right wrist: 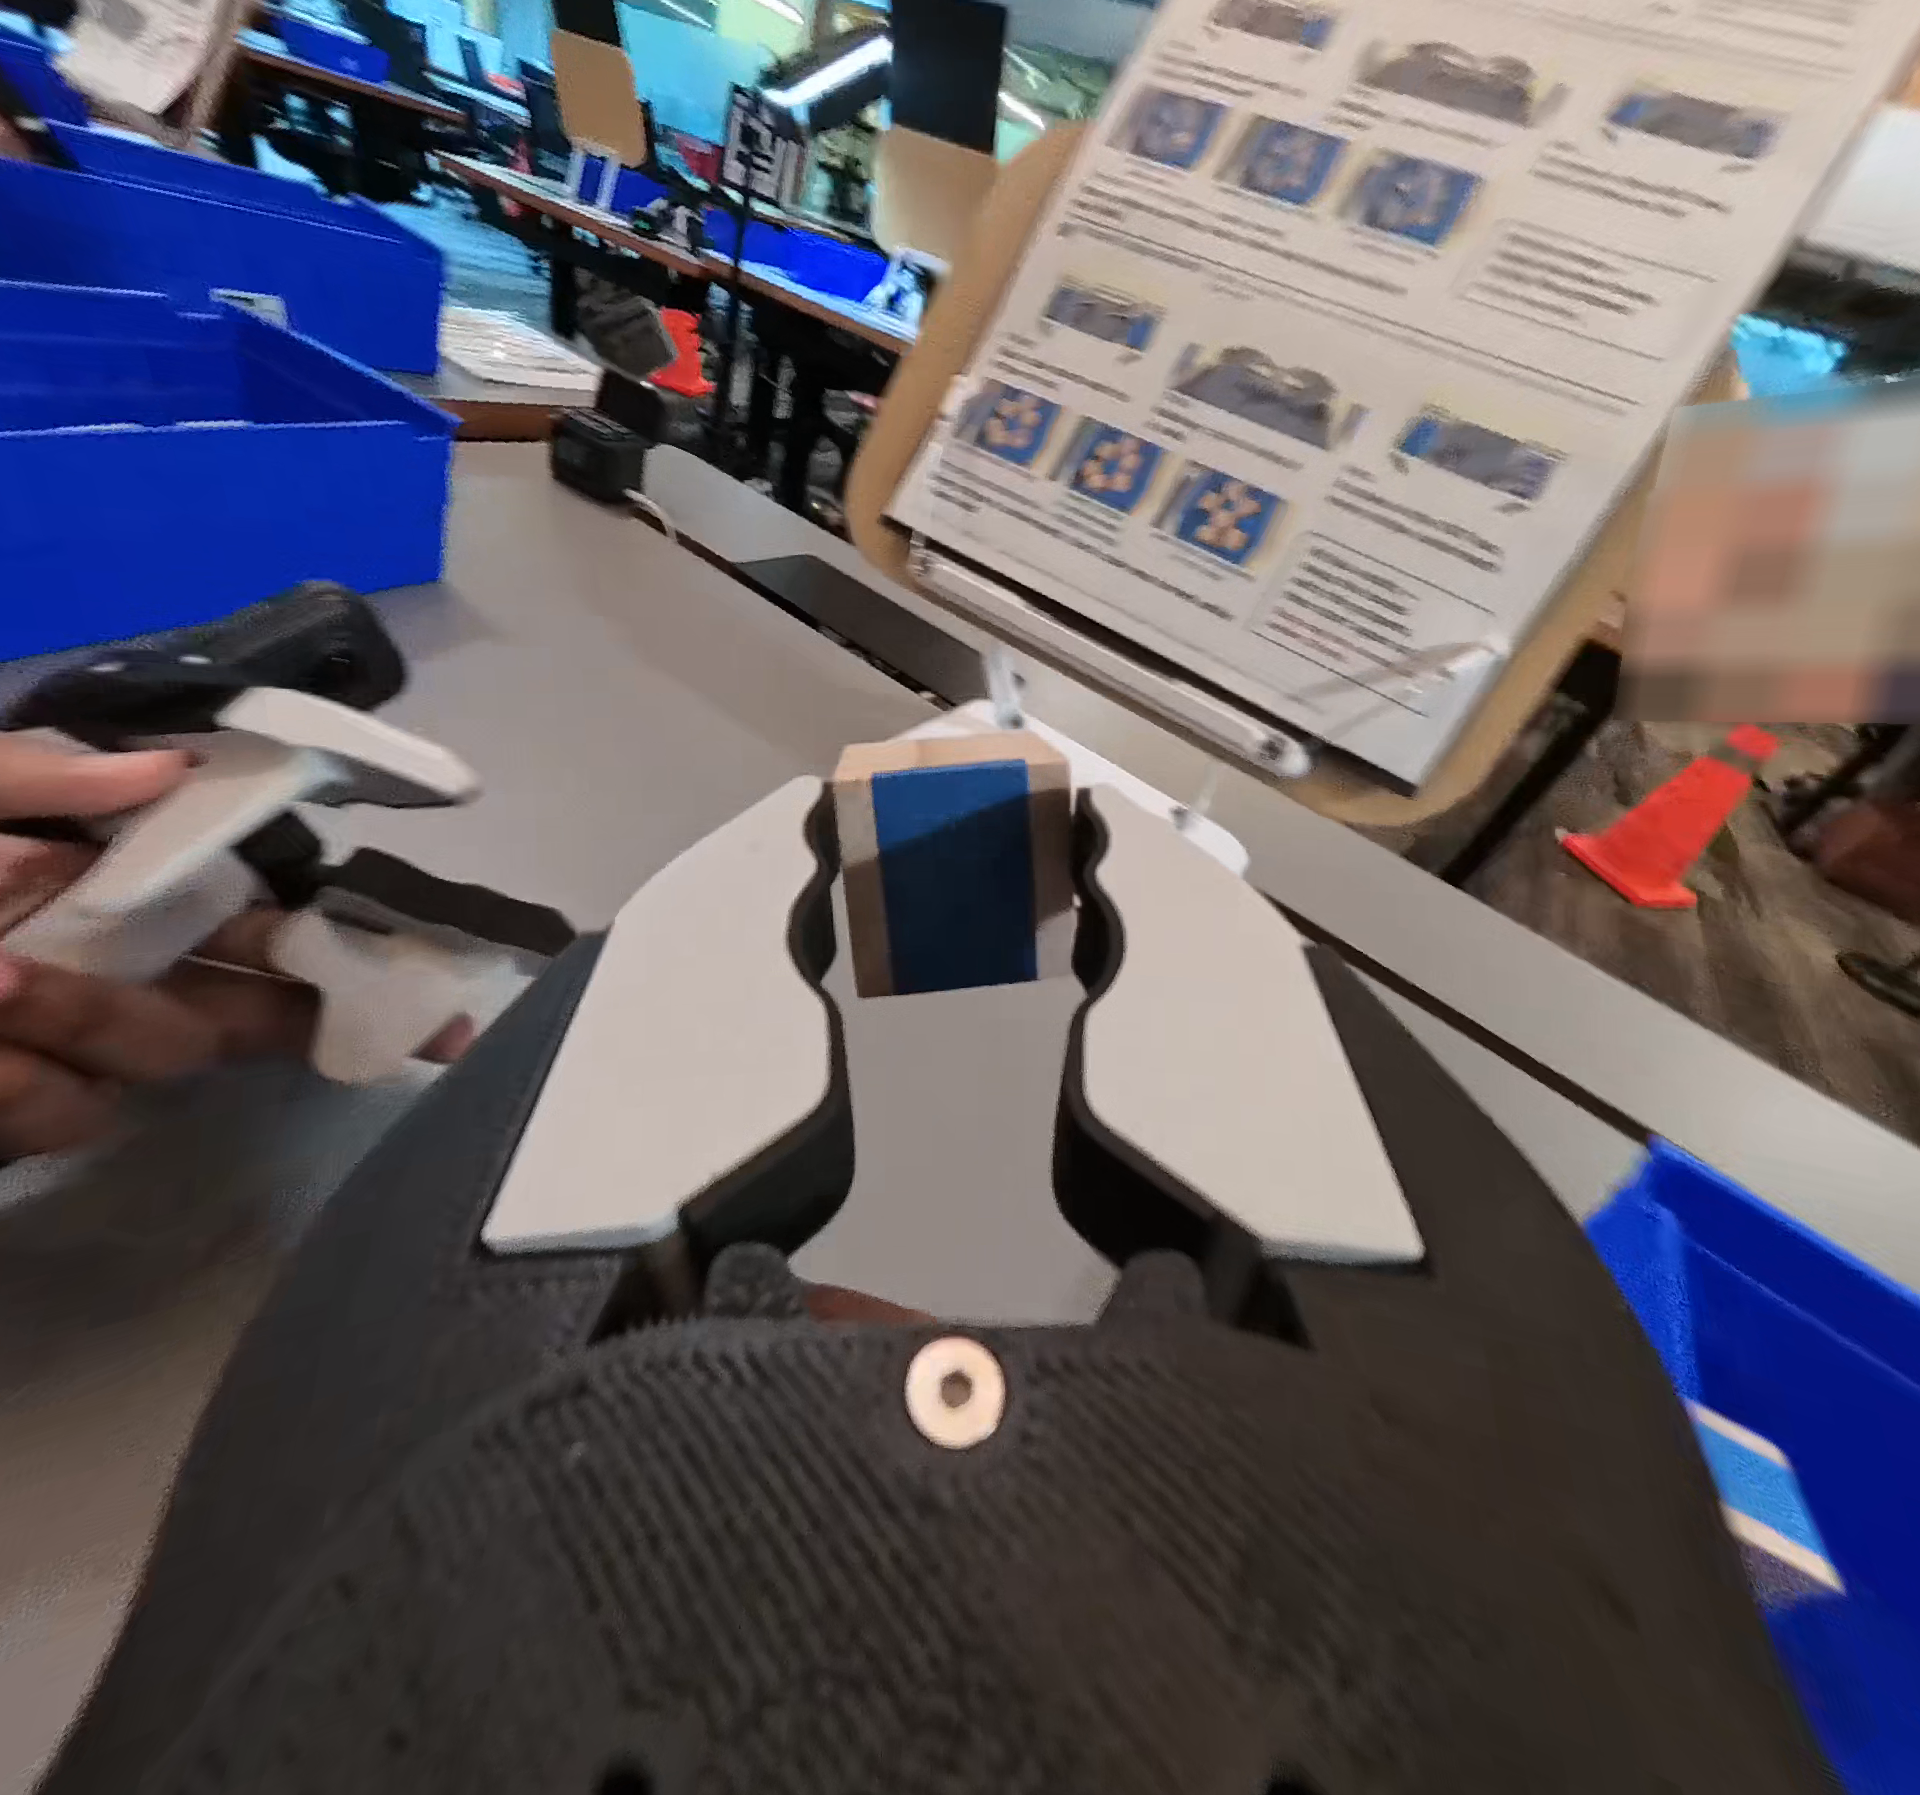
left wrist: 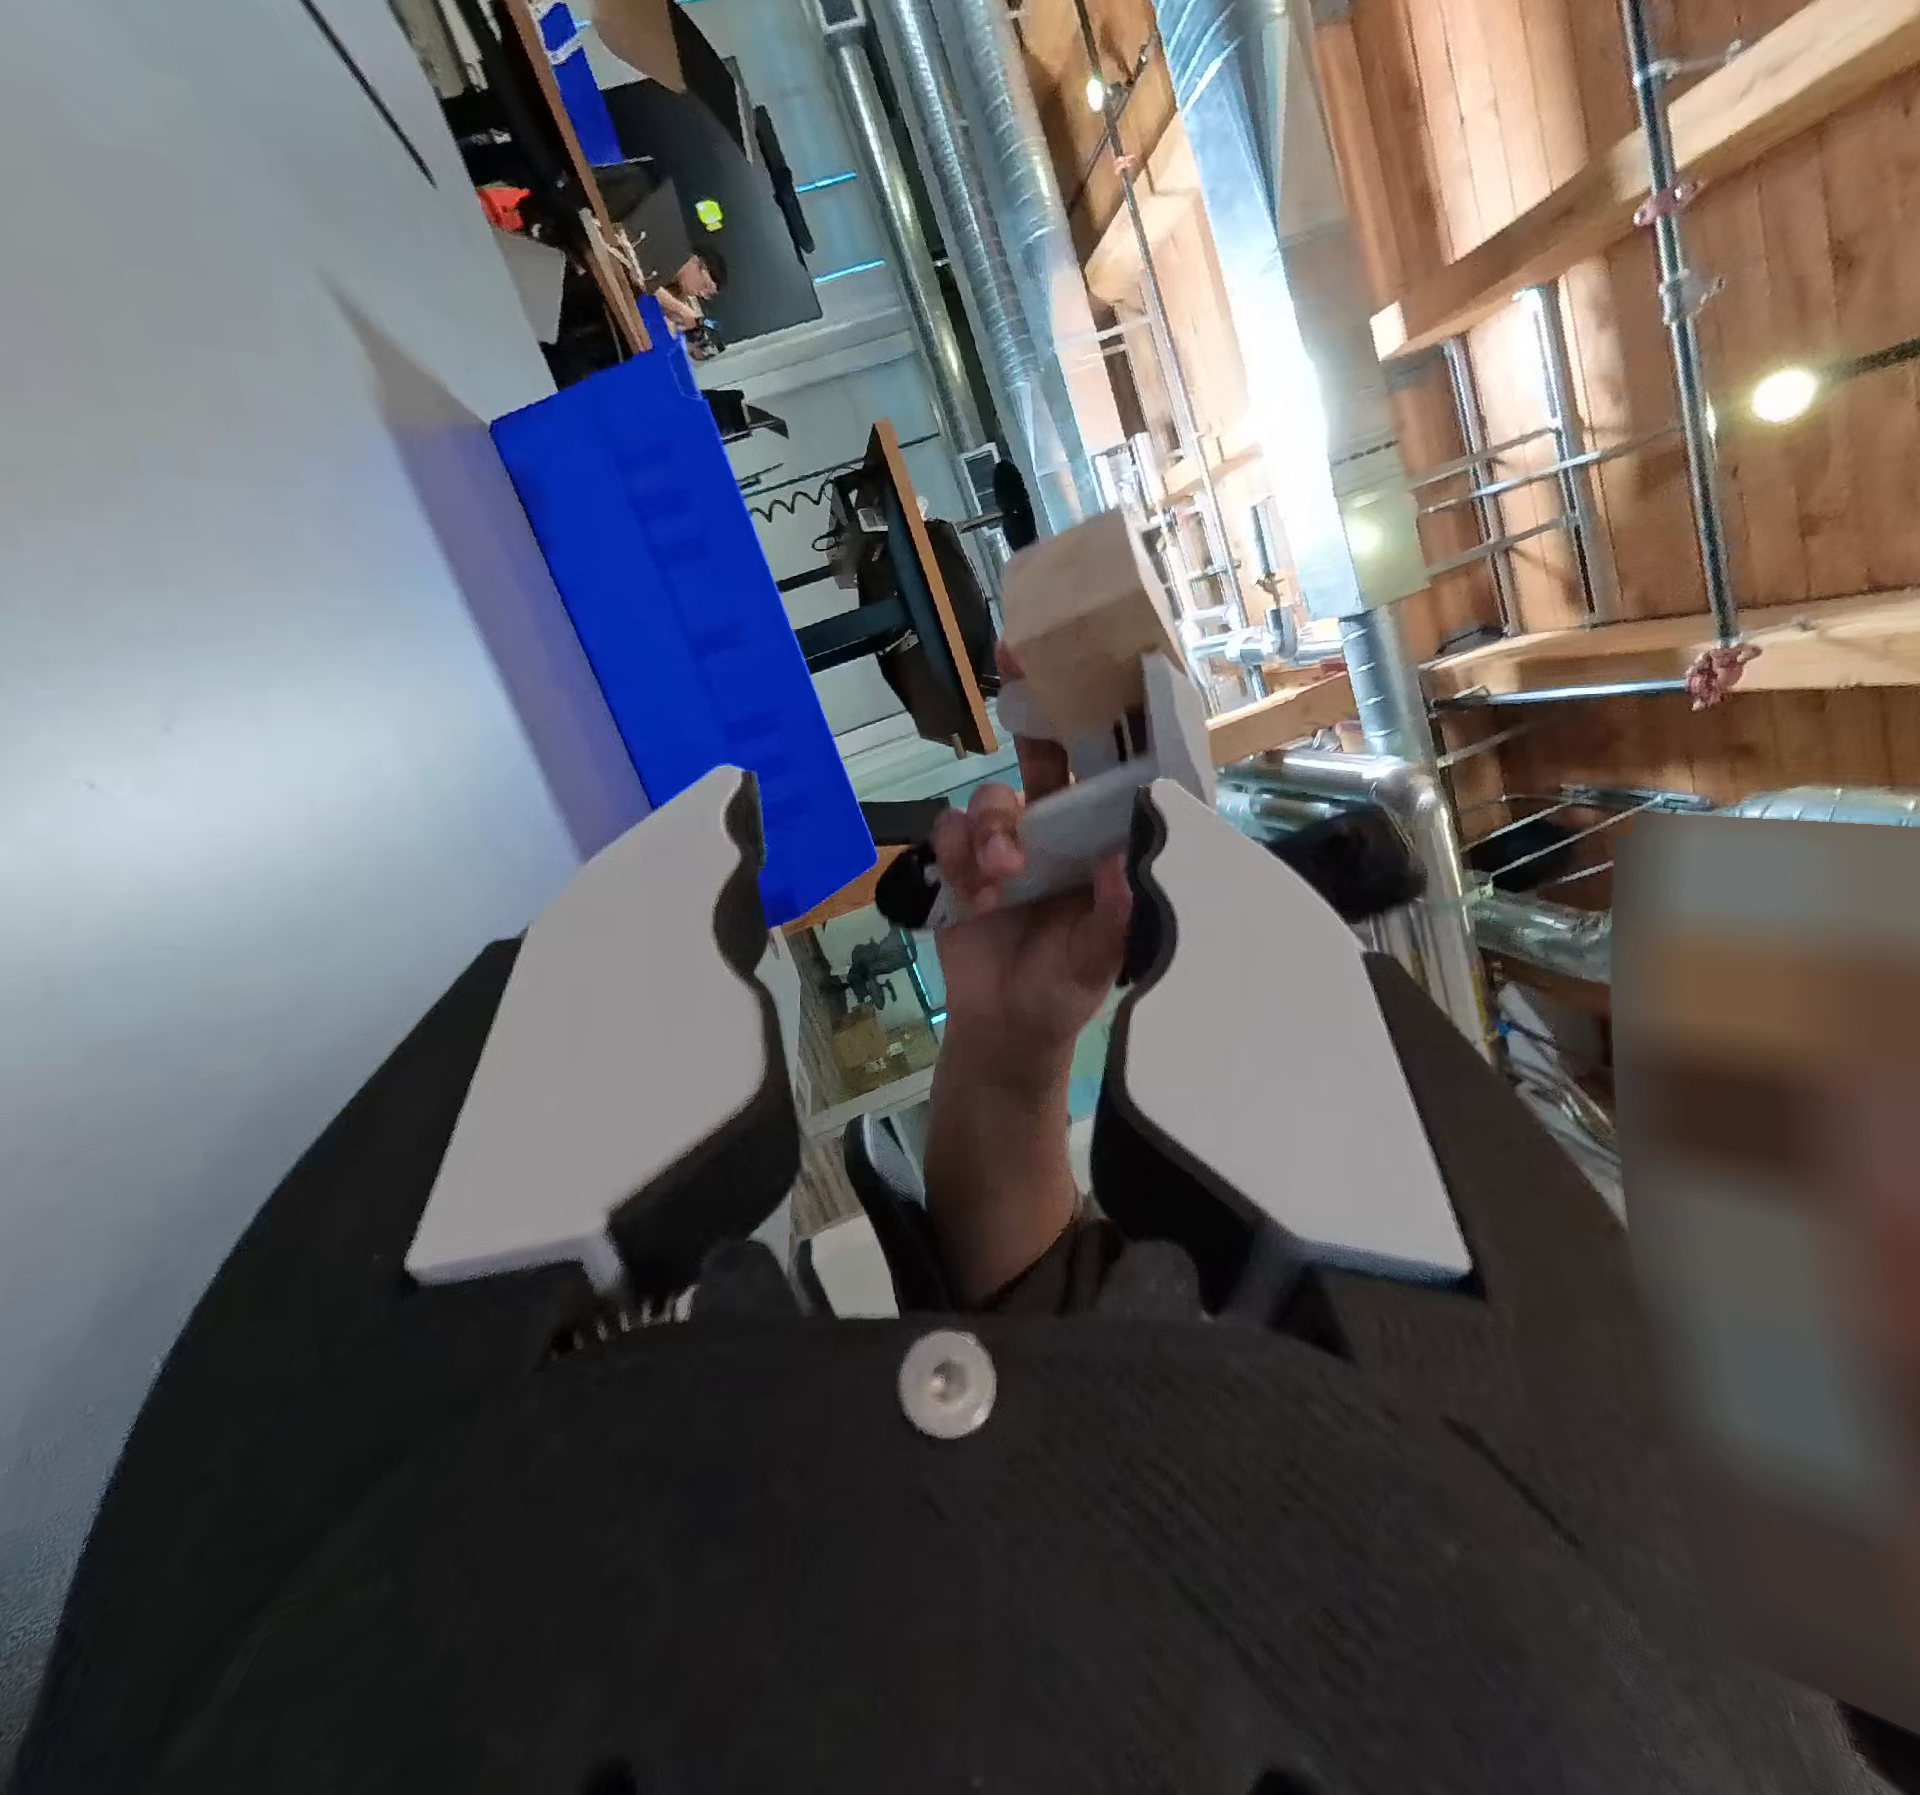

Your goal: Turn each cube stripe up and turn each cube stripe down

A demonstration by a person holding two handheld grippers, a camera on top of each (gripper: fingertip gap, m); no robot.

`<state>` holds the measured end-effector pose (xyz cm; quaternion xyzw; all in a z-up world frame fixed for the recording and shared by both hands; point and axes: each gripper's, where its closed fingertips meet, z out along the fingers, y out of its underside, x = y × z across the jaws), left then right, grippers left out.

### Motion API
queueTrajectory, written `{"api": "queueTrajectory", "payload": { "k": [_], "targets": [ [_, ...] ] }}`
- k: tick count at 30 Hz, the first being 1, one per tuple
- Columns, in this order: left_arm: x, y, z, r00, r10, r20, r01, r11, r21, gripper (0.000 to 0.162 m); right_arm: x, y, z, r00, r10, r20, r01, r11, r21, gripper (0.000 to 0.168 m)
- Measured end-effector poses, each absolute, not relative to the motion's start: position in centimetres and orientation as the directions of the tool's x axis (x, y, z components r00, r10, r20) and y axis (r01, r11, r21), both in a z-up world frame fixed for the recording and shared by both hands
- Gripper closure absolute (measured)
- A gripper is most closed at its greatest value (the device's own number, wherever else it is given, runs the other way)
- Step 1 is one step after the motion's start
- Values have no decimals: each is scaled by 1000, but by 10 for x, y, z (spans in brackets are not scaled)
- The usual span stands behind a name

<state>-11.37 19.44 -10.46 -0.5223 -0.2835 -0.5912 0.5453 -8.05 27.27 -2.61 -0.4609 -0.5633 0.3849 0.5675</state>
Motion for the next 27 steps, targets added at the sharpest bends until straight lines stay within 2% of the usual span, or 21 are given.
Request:
{"api": "queueTrajectory", "payload": {
  "k": [10,19,27],
  "targets": [
    [-103,196,-110,272,-322,907,888,-279,-366,95,-15,426,-8,381,889,252,335,121,-934,125],
    [-98,196,-110,357,-306,882,852,-279,-442,95,37,491,-80,495,847,195,554,-134,-822,124],
    [-93,197,-112,362,-302,882,843,-298,-448,95,45,508,-121,524,839,150,608,-245,-755,124]
  ]
}}
